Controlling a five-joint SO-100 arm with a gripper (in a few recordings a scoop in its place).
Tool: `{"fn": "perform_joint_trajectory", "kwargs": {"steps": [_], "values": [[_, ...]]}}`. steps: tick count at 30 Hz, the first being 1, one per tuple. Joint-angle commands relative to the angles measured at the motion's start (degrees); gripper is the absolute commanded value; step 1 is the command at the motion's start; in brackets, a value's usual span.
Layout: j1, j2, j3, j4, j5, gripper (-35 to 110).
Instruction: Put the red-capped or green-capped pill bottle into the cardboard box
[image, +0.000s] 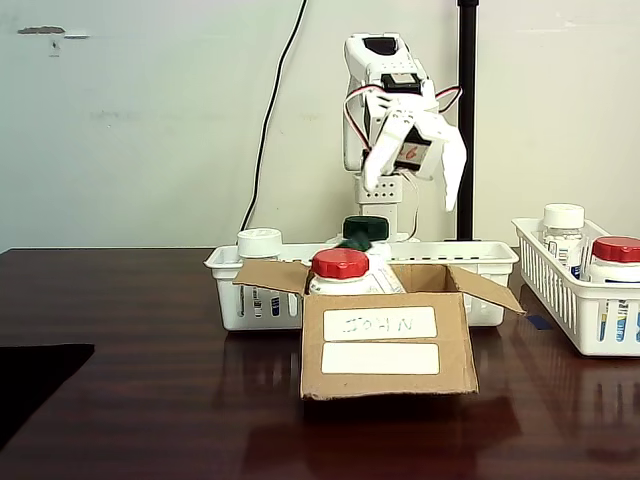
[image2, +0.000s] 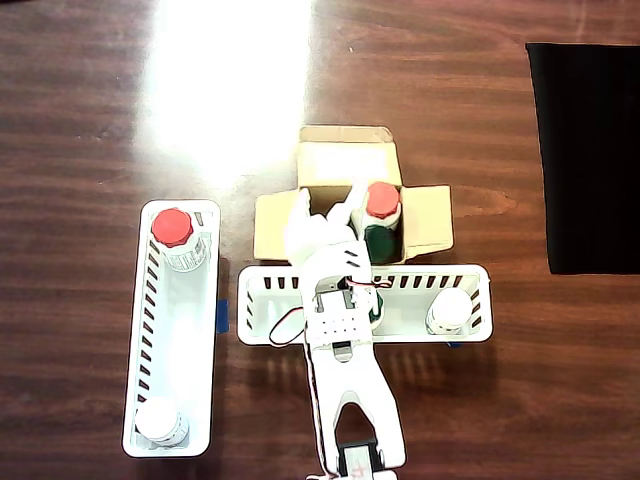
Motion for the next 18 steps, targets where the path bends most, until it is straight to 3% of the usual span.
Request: {"fn": "perform_joint_trajectory", "kwargs": {"steps": [1,7,14,18], "values": [[-0.53,12.48,-0.62,7.29,0.70,82],[-2.99,25.05,-5.89,25.31,-0.88,79],[-4.04,34.89,-13.71,41.57,-1.14,59],[-3.25,37.27,-14.24,44.91,-0.62,45]]}}
